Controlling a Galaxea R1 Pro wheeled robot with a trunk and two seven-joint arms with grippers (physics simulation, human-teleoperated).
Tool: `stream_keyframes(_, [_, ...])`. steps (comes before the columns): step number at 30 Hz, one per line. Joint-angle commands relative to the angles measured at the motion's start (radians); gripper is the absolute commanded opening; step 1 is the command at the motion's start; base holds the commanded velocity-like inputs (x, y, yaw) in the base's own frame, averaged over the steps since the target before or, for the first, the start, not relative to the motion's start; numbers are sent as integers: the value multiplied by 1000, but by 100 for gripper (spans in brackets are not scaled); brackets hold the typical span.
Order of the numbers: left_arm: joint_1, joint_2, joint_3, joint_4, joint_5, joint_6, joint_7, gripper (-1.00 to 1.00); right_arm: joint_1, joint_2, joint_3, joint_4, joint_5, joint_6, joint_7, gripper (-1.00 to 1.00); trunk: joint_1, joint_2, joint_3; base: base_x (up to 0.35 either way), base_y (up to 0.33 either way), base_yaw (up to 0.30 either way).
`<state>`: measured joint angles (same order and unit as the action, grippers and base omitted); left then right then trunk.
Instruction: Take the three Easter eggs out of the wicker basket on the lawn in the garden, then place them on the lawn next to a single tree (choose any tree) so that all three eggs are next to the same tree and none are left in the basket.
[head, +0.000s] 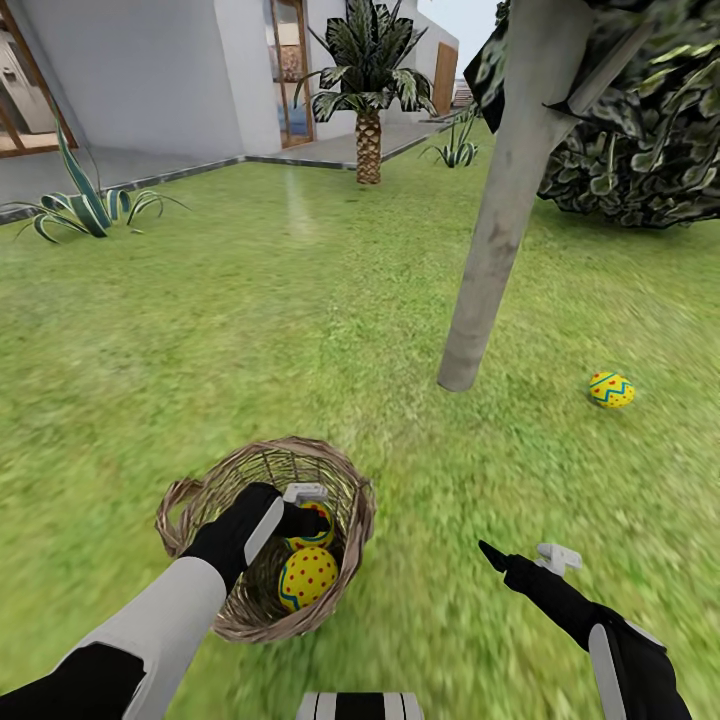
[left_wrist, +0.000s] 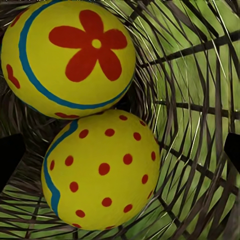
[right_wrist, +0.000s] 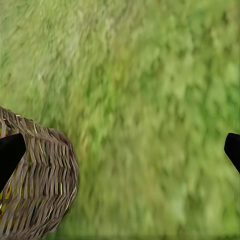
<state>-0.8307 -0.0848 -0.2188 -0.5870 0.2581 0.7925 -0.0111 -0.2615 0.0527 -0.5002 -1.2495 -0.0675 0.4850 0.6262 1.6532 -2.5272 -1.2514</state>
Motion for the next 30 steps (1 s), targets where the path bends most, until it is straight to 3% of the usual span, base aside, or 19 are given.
stream_keyframes(1, [0,0,-2,-1,1,4,-1,100,-1,1,-3,-1,-7,9,3,100,0,0,-1,0,0,0])
stream_keyframes(7, [1,2,-2,-1,3,4,0,100,-1,1,-3,-1,-7,9,3,100,0,0,-1,0,0,0])
stream_keyframes(27, [1,3,6,-1,7,14,1,100,-1,1,-3,-1,-6,9,3,100,9,-5,-78,0,0,0])
stream_keyframes(30, [1,4,8,-1,7,16,-1,100,-1,1,-3,12,-6,10,3,100,9,-5,-78,0,0,0])
